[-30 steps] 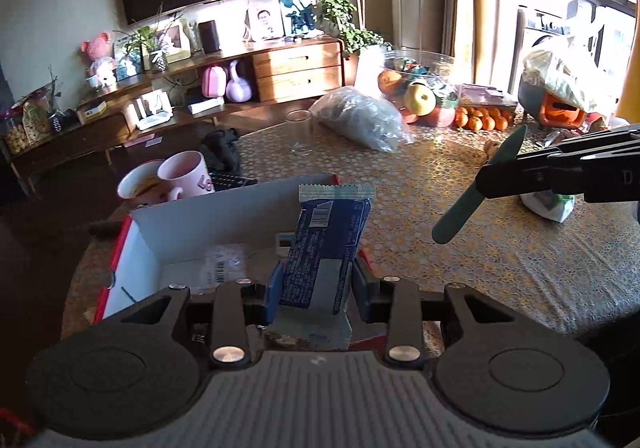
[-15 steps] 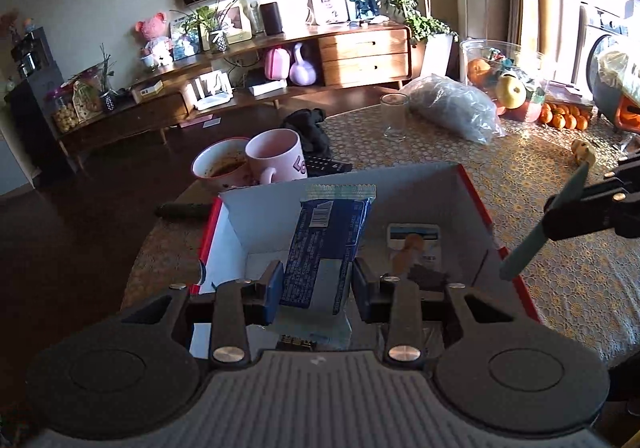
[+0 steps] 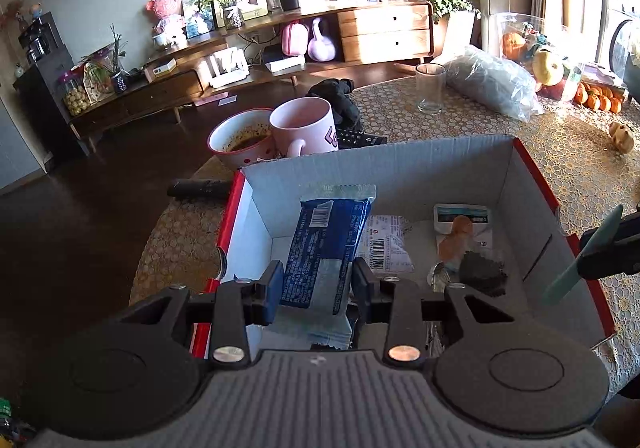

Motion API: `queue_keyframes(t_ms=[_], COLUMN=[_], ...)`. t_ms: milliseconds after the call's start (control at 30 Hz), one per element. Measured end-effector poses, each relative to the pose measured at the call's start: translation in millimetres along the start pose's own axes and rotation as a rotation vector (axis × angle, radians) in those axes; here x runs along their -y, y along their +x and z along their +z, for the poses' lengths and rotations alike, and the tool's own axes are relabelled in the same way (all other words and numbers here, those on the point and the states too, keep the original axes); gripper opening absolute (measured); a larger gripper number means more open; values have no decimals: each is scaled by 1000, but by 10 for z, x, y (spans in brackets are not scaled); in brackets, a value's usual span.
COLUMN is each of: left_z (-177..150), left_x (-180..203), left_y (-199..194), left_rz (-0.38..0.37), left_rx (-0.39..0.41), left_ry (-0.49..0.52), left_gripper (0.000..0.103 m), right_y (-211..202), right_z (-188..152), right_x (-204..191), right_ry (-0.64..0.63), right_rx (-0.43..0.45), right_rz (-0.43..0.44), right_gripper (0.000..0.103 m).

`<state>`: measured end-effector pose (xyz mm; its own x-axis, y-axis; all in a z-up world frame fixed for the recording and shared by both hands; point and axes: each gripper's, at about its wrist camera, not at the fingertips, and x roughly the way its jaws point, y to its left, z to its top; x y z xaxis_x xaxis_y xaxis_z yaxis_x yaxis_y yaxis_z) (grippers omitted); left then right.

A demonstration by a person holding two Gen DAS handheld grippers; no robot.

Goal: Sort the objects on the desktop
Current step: 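Carry the blue packet with the left tool while the right tool carries the stick, then release the blue packet in the box with the left tool while the right tool releases the stick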

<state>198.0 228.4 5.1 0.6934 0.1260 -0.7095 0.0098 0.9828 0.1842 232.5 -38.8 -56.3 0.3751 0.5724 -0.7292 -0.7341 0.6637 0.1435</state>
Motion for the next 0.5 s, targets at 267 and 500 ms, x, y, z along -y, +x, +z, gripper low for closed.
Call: queue_keyframes(t_ms=[267,500], left_z=[22,88], left_x=[-67,-93], left_y=[312,612], left_rz=[20,42], left_rx=[-57,-110], left_ry=[0,13], left_gripper=[35,35], right_y=[291,454], right_z=[28,75], right_x=[-57,-121], right_ry=[-68,-129], right_rx=[-92,-150], right_rz=[-15,-14], right_gripper=[10,10])
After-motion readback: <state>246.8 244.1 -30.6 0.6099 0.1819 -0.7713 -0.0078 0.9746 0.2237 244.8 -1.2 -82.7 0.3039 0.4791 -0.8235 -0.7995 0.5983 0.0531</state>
